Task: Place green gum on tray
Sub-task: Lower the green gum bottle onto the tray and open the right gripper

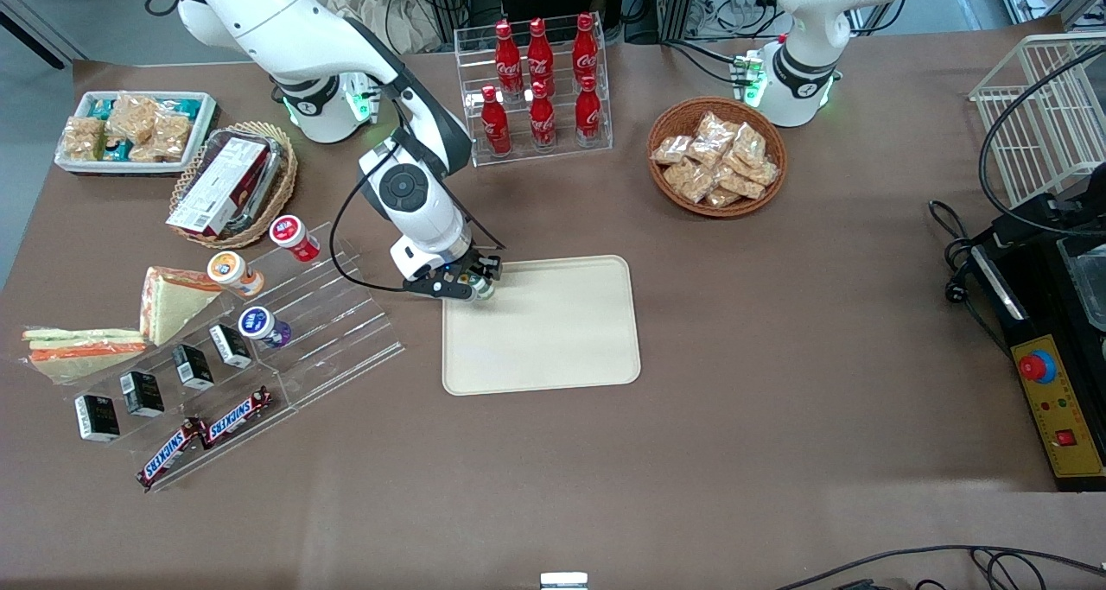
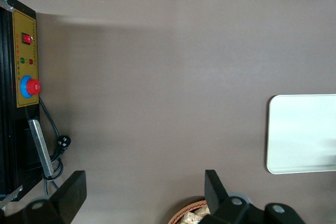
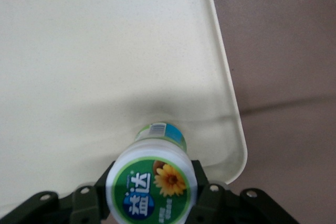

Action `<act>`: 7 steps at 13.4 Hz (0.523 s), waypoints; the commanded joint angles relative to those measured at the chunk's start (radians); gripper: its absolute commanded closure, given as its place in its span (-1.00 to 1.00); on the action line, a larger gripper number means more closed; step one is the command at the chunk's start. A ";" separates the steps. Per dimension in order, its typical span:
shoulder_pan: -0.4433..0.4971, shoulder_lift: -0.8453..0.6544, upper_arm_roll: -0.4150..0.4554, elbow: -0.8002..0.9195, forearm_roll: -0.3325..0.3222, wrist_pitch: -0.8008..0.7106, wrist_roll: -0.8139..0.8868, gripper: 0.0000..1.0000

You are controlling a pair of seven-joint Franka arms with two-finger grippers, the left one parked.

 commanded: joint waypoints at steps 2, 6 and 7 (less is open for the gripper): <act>0.003 0.004 -0.006 0.002 -0.021 0.022 0.033 -1.00; 0.002 0.002 -0.007 0.005 -0.021 0.021 0.033 -1.00; -0.001 -0.001 -0.007 0.008 -0.021 0.016 0.031 -1.00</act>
